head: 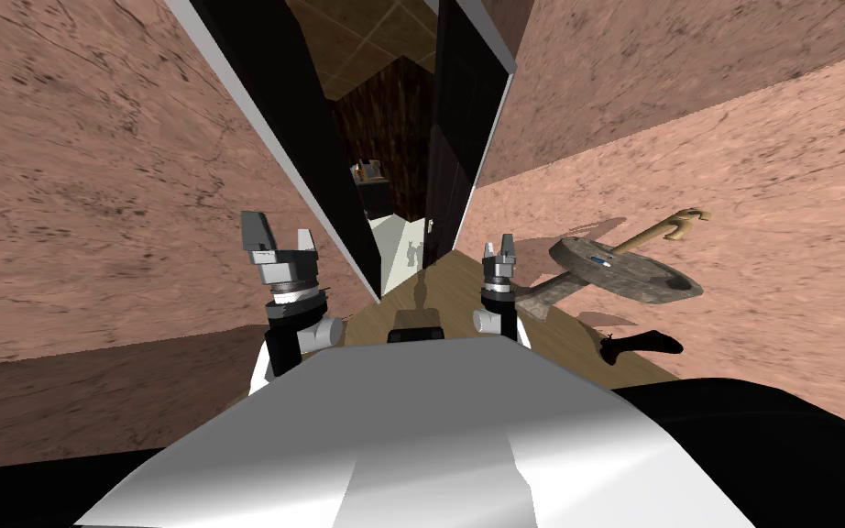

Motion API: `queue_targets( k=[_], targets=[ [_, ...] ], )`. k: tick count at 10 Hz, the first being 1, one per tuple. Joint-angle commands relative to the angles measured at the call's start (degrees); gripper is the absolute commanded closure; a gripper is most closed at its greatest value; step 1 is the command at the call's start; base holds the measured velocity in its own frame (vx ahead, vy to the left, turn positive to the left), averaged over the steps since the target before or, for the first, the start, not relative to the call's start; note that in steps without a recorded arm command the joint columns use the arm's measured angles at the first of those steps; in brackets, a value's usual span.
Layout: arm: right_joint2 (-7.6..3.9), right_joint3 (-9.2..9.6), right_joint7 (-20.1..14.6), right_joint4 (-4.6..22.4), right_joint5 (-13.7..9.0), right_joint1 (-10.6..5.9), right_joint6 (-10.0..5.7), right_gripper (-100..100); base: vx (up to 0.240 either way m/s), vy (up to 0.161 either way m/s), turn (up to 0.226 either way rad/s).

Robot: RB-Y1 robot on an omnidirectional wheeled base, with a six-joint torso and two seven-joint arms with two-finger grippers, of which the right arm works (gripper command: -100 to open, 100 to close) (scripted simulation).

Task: Push the door open

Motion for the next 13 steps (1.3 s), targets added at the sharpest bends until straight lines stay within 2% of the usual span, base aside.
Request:
queue_targets(
  k=[1,8,13],
  targets=[
    [-0.40,0.23,-0.03,1.58,-0.09,-0.62,-0.28,-100,0.114,-0.024,0.054],
    [-1.91,1.47,-0.20,10.34,-0.62,-4.05,-1.81,-100,0.108,-0.064,0.062],
    [-2.50,2.15,-0.30,15.15,-0.90,-5.94,-2.65,-100,0.098,-0.064,0.050]
  ],
)
